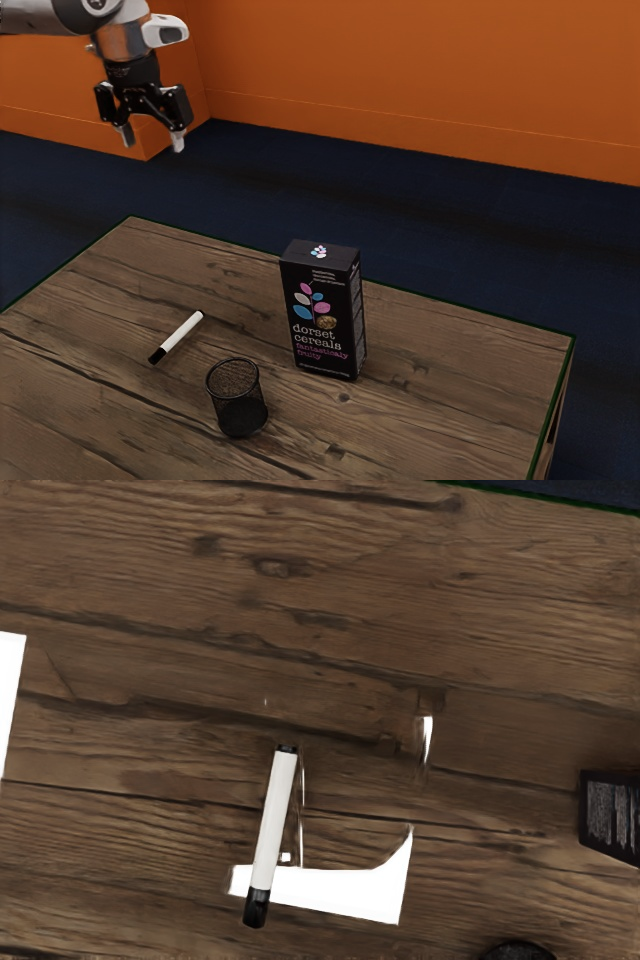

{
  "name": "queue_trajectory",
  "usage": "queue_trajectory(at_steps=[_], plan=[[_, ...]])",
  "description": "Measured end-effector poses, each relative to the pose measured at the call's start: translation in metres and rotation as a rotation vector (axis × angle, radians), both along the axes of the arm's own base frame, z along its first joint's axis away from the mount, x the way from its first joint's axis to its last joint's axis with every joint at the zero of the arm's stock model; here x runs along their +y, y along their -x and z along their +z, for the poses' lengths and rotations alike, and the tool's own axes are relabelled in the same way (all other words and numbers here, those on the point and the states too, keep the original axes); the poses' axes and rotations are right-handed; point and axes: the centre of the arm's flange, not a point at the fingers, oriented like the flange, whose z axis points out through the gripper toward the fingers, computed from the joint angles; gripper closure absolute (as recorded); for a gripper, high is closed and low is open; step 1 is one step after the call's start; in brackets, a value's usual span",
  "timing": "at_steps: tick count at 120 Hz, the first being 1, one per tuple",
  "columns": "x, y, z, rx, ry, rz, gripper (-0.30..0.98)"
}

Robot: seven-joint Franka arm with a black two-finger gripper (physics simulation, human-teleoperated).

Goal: Put the marker into the pen holder.

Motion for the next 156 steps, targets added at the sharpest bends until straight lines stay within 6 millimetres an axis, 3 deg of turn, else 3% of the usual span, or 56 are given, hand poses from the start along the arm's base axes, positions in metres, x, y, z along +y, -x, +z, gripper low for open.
queue_trajectory(at_steps=[15, 23, 29, 37, 44, 53, 67, 78, 101, 127, 145, 156], plan=[[-0.002, 0.000, 0.004, -0.009, 0.000, 0.005, 0.00], [0.007, -0.004, -0.005, 0.007, -0.003, 0.025, 0.00], [0.013, -0.016, -0.038, 0.045, -0.005, 0.039, 0.00], [0.018, -0.038, -0.101, 0.116, -0.013, 0.056, 0.00], [0.022, -0.047, -0.154, 0.164, -0.019, 0.067, 0.00], [0.026, -0.057, -0.205, 0.176, -0.031, 0.071, 0.00], [0.046, -0.055, -0.271, 0.179, -0.053, 0.069, 0.00], [0.051, -0.034, -0.302, 0.172, -0.047, 0.042, 0.00], [0.048, -0.009, -0.338, 0.124, -0.046, -0.056, 0.00], [0.040, -0.011, -0.368, 0.077, -0.060, -0.160, 0.00], [0.040, -0.005, -0.380, 0.064, -0.061, -0.200, 0.01], [0.040, -0.005, -0.380, 0.049, -0.064, -0.221, 0.11]])
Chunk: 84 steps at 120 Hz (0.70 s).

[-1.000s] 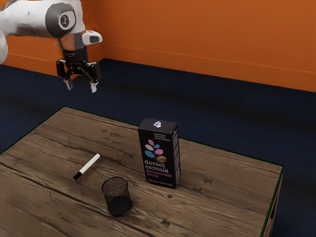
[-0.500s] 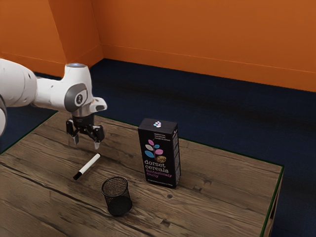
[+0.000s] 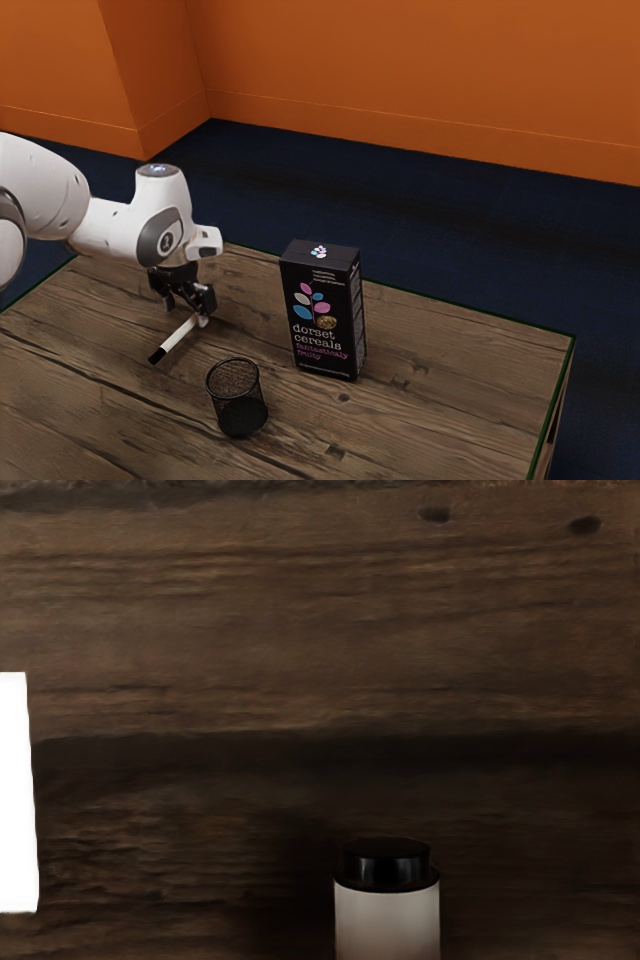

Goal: Put the marker into the pen holder.

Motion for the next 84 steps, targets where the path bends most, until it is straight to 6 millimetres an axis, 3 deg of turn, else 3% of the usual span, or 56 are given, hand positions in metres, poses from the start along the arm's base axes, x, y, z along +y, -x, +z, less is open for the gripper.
queue_trajectory(at_steps=[28, 65, 77, 84], plan=[[0.001, -0.001, -0.002, -0.022, -0.005, -0.040, 0.43], [0.001, -0.003, 0.001, -0.038, -0.012, -0.074, 0.71], [-0.005, -0.006, 0.022, -0.081, -0.012, -0.086, 0.75], [-0.021, -0.012, 0.051, -0.146, -0.007, -0.109, 0.76]])
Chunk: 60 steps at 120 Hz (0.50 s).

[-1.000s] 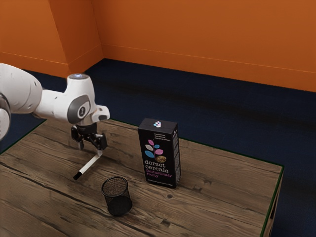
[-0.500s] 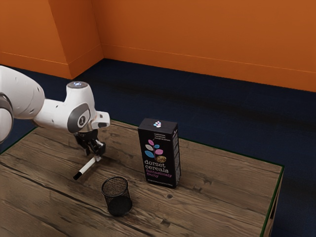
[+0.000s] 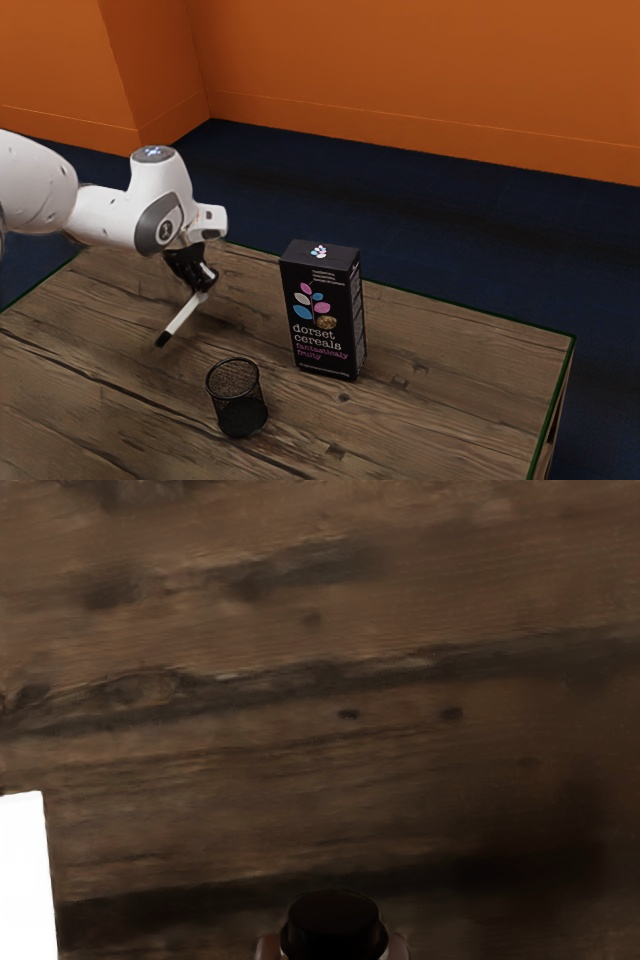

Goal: Put the marker into the pen holder.

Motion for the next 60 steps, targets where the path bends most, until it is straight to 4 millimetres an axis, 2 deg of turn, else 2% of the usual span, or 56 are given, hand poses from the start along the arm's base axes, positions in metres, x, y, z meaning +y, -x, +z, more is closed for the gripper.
queue_trajectory(at_steps=[7, 13, 22, 30, 35, 43, 60], plan=[[-0.014, -0.004, 0.029, -0.075, 0.005, -0.021, 0.77], [-0.031, 0.005, 0.056, -0.144, 0.022, -0.039, 0.78], [-0.055, 0.036, 0.105, -0.249, 0.047, -0.067, 0.78], [-0.079, 0.068, 0.134, -0.330, 0.062, -0.102, 0.79], [-0.096, 0.085, 0.145, -0.374, 0.071, -0.127, 0.79], [-0.119, 0.100, 0.149, -0.422, 0.085, -0.155, 0.79], [-0.144, 0.132, 0.162, -0.505, 0.105, -0.184, 0.79]])
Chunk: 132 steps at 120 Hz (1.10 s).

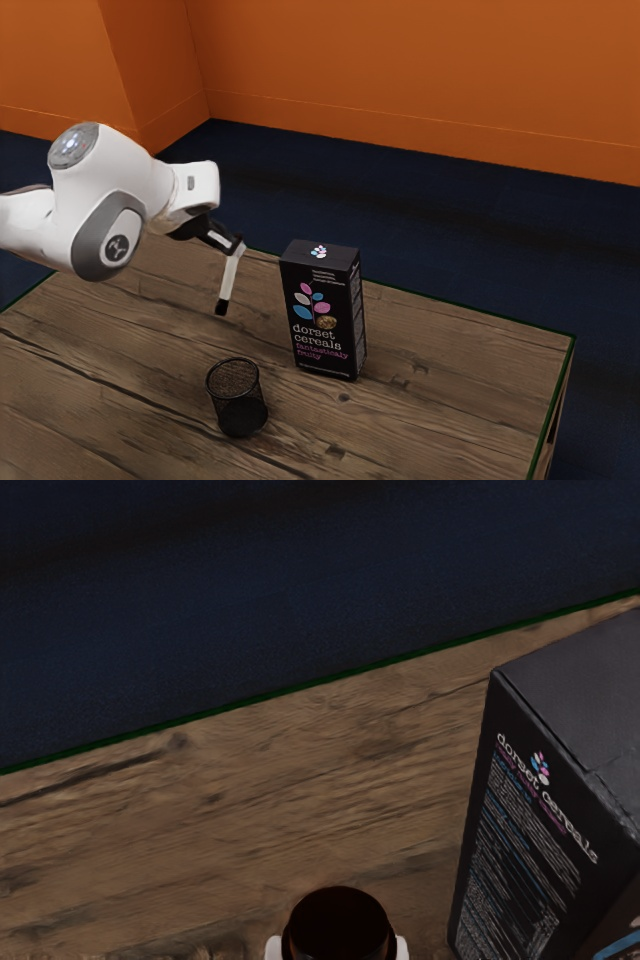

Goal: Put the marker into the pen holder.

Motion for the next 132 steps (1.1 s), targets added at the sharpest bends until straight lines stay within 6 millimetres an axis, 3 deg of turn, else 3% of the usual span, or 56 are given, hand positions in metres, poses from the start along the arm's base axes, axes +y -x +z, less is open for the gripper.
queue_trajectory(at_steps=[14, 31, 52, 77, 93, 105, 109, 113, 117, 120, 124, 128, 132], plan=[[-0.019, 0.026, -0.002, -0.024, 0.011, -0.023, 0.79], [-0.041, 0.043, -0.016, -0.015, 0.021, -0.046, 0.79], [-0.045, 0.065, -0.033, 0.002, 0.026, -0.044, 0.79], [-0.045, 0.073, -0.055, 0.045, 0.031, -0.035, 0.79], [-0.044, 0.072, -0.068, 0.081, 0.033, -0.033, 0.50], [-0.043, 0.067, -0.062, 0.076, 0.040, -0.028, 0.31], [-0.039, 0.055, -0.047, 0.071, 0.058, -0.017, 0.27], [-0.023, 0.026, -0.020, 0.077, 0.100, 0.020, 0.23], [0.002, -0.023, 0.016, 0.085, 0.129, 0.052, 0.20], [0.024, -0.075, 0.056, 0.074, 0.132, 0.073, 0.17], [0.053, -0.126, 0.102, 0.064, 0.106, 0.099, 0.15], [0.082, -0.152, 0.138, 0.069, 0.075, 0.132, 0.13], [0.108, -0.165, 0.169, 0.085, 0.046, 0.170, 0.11]])
